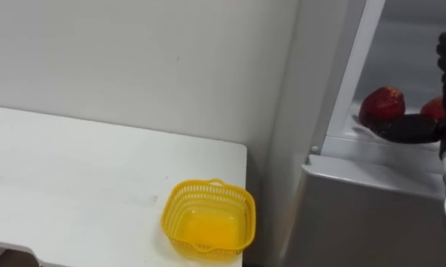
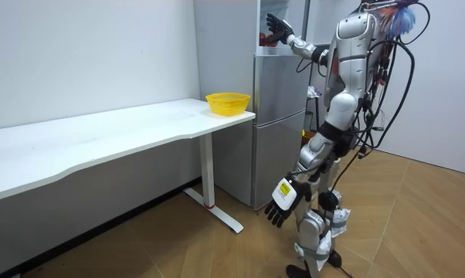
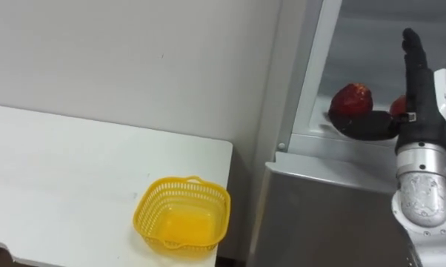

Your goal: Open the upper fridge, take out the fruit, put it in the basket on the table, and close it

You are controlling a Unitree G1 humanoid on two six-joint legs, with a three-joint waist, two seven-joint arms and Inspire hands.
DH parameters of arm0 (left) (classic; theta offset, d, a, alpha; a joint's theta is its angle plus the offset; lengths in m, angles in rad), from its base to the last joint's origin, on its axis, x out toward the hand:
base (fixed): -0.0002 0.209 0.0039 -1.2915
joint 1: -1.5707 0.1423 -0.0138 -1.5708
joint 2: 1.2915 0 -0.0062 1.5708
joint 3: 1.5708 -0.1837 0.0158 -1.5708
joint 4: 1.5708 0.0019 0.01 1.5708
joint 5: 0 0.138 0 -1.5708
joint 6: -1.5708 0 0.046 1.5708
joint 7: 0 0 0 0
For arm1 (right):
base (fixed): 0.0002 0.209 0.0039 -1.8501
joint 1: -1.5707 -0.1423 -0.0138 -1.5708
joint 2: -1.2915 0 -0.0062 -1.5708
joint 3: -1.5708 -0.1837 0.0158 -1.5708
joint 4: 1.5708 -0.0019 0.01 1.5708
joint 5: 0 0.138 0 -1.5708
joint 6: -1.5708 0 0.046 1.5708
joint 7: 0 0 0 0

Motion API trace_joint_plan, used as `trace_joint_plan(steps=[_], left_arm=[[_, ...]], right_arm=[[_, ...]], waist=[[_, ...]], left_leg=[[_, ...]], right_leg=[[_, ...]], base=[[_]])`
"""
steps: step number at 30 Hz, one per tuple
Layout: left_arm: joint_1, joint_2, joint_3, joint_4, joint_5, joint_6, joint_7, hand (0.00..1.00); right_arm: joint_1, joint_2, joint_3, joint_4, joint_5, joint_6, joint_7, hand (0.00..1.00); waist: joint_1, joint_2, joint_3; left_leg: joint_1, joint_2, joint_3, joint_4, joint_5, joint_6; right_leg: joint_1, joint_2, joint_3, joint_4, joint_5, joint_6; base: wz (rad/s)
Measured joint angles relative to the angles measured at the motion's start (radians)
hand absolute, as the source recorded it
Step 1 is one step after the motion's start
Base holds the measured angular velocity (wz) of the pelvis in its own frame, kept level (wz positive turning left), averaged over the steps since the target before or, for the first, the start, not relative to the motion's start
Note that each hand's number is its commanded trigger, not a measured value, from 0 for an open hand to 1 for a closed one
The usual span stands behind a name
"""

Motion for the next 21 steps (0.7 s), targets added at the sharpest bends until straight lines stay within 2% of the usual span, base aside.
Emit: trace_joint_plan(steps=[5,12,21], left_arm=[[-0.001,0.013,0.000,-0.030,0.000,0.000,-0.007,0.00],[0.001,0.019,0.000,-0.031,0.000,0.000,-0.006,0.00],[0.010,0.020,-0.001,-0.032,0.000,0.001,-0.005,0.00]], right_arm=[[0.000,-0.013,0.025,0.000,0.000,0.001,0.009,0.00],[0.000,-0.015,0.025,0.000,0.000,0.001,0.023,0.00],[-0.006,-0.035,0.025,0.002,0.000,0.021,0.061,0.00]], waist=[[0.007,-0.013,0.0077],[0.011,-0.008,0.0116],[0.008,-0.003,0.0098]], left_leg=[[-0.002,-0.001,-0.001,0.000,0.000,0.000],[-0.006,-0.001,-0.006,-0.001,0.000,0.000],[-0.010,-0.001,-0.009,0.000,0.000,0.000]], right_leg=[[0.001,0.000,0.000,0.000,0.000,0.000],[0.001,0.000,-0.009,0.000,0.000,0.000],[0.002,-0.002,-0.023,0.002,0.000,0.000]], base=[[0.00],[0.01],[0.02]])
